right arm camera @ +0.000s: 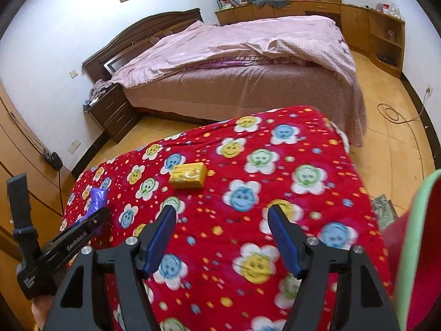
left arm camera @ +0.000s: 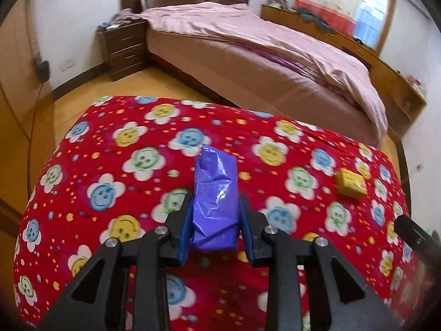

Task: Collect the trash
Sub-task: 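Grasp the purple packet with the left tool and lift it, then grasp the yellow cake box with the right tool while the left tool holds the packet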

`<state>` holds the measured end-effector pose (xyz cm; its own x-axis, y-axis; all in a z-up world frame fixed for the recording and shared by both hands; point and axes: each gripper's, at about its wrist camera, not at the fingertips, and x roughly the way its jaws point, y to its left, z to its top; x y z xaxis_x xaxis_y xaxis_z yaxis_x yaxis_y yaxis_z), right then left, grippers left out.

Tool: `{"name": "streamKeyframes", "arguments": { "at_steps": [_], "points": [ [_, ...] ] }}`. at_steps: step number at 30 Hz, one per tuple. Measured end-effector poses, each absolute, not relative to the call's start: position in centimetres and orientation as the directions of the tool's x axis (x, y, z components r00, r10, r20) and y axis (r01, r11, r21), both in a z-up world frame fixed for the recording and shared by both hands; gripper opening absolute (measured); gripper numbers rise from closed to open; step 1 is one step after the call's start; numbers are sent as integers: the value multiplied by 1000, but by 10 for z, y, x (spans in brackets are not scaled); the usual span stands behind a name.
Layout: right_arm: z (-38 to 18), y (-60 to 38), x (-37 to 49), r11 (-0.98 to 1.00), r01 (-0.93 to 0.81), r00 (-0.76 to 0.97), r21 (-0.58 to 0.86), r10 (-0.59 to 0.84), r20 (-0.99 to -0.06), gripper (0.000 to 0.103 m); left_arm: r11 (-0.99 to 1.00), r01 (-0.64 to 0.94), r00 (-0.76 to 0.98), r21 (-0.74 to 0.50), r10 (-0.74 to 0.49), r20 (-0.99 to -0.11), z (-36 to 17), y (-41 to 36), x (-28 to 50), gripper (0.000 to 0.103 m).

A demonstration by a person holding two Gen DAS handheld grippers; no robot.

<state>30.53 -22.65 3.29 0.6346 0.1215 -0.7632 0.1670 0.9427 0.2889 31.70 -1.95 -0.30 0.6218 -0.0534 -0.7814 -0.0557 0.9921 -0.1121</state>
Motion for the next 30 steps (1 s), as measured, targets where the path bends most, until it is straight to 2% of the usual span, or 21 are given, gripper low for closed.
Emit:
{"name": "streamKeyframes", "arguments": {
  "at_steps": [7,17,22,24,27,30],
  "points": [
    [20,-198,337,956,139,615,259,122,-779,72,983,-113,612,-144,-45,-790,-13,-6,322,31],
    [3,-184,373,963,159,586,217,85,-806,72,985,-95,615,-145,-56,-787,-13,-11,321,31],
    [-2,-179,381,974,170,570,151,28,-821,72,985,-88,613,-149,-64,-787,-14,-12,321,31],
    [-2,-178,382,977,171,568,127,7,-823,68,985,-83,613,-151,-69,-787,-14,-13,321,31],
    [-2,-176,382,980,177,562,93,-23,-827,45,984,-78,612,-160,-79,-787,-13,-13,321,31],
    [1,-178,377,979,166,563,117,3,-826,44,984,-71,612,-166,-88,-786,-12,-14,320,31]
  ]
}}
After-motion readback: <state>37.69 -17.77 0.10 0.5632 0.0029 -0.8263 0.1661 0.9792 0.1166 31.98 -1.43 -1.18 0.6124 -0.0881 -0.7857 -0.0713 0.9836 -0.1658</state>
